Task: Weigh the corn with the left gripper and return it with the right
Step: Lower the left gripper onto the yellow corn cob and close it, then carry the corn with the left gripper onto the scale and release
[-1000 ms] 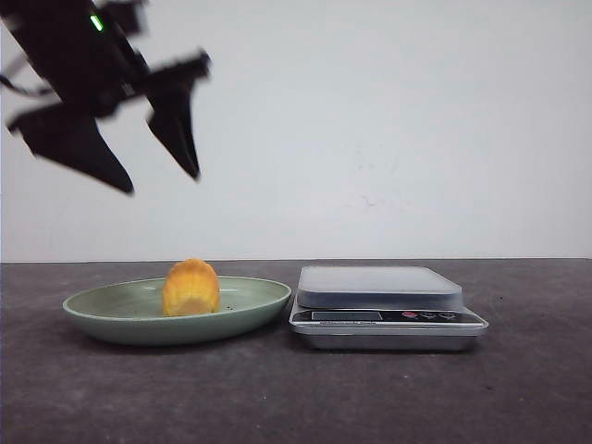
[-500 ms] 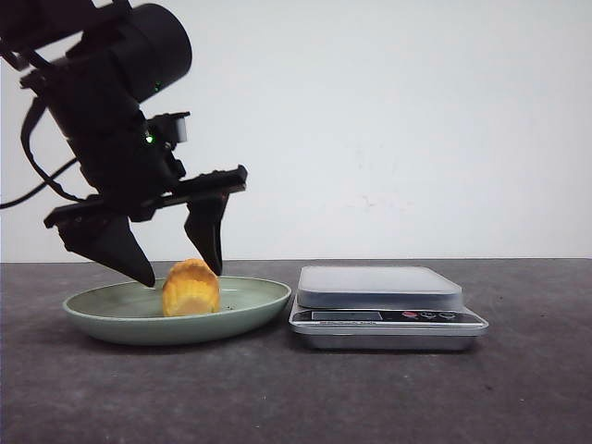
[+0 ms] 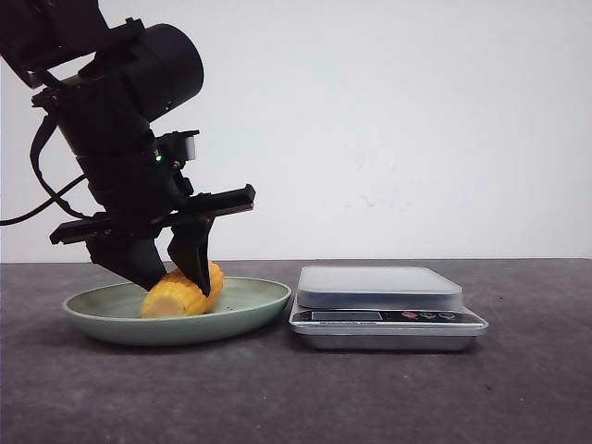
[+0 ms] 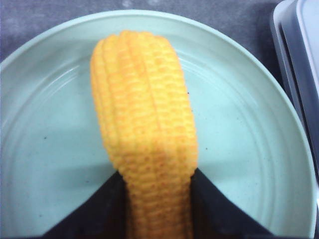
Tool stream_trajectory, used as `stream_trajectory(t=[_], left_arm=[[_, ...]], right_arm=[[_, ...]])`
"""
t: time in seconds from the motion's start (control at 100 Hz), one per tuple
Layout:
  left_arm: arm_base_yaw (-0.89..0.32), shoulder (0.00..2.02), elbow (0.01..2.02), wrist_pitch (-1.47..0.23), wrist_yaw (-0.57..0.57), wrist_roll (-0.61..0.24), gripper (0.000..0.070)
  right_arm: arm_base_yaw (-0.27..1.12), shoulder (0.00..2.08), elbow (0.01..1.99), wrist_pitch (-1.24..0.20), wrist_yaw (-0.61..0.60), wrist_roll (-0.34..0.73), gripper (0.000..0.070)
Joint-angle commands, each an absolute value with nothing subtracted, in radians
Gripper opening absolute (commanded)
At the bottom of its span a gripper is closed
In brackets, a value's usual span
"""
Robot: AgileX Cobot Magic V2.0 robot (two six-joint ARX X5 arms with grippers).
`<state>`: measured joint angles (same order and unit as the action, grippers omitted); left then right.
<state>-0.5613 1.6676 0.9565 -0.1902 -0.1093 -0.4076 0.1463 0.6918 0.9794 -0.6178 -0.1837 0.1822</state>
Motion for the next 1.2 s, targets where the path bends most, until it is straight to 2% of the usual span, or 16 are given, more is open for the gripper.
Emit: stream_trajectory(t=[0.0,0.29,0.44,0.53,0.82,1.19], left_arm=[[-0.57,1.669,0.976,-0.192,-0.112,-0.404,0.0004],[-0.583,1.531,1.05,-0.298,-0.112,-0.364,0.0004],[-0.644,1.502,1.182,-0.407,-0.112,-0.34,0.0007],[-0.694,1.513,1.264,-0.418,-0.115,-0.341,0.0007],[-0.819,1.668,1.444,-0.363,-0.142,-0.397,0.0007],[-0.851,1.89,1.496,-0.306,-0.144,-0.467,0.0007]], right_arm=[[0.15,0.698,0.997,-0.611,-0.183,0.172,0.0508],[0.15,0.698,0.997,-0.61,-0.183,0.172,0.0508],[0.15,0.698,0.997,-0.61,-0.183,0.172,0.0508],[0.15,0.698,0.997,-0.61,-0.183,0.173,0.0508],[0.15,0.697,0.997,-0.616,-0.183,0.174,0.0508],[0.15,0.697,0.997,-0.659,-0.183,0.171,0.0509]])
